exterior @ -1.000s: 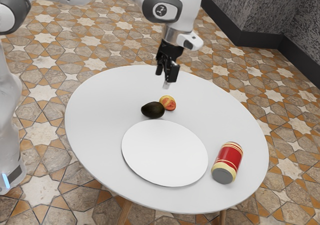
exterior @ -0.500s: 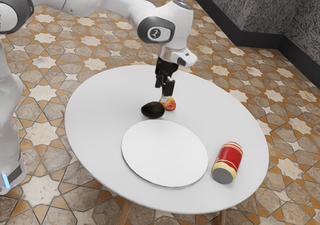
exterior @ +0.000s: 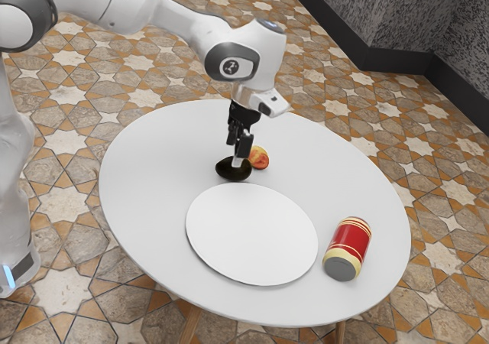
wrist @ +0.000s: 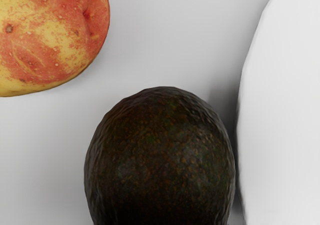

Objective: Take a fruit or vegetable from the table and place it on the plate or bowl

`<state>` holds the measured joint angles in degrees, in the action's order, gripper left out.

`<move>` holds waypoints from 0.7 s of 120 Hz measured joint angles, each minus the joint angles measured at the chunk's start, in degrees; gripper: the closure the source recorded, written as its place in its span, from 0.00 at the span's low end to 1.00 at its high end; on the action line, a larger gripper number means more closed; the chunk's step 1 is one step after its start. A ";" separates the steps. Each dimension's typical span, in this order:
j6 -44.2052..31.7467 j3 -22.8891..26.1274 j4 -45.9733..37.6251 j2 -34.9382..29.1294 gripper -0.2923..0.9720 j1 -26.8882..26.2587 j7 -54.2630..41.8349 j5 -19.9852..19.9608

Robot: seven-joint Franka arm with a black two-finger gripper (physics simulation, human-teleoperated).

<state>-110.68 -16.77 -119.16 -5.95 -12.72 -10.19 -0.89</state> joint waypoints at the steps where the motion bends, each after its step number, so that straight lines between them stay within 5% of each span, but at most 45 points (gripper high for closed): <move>1: -0.01 0.00 -0.01 0.01 0.23 0.00 -0.06 0.00; 84: -0.86 0.07 2.34 7.12 0.24 -0.28 -3.10 -0.55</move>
<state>-111.54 -16.70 -116.82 1.17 -13.00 -13.29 -1.44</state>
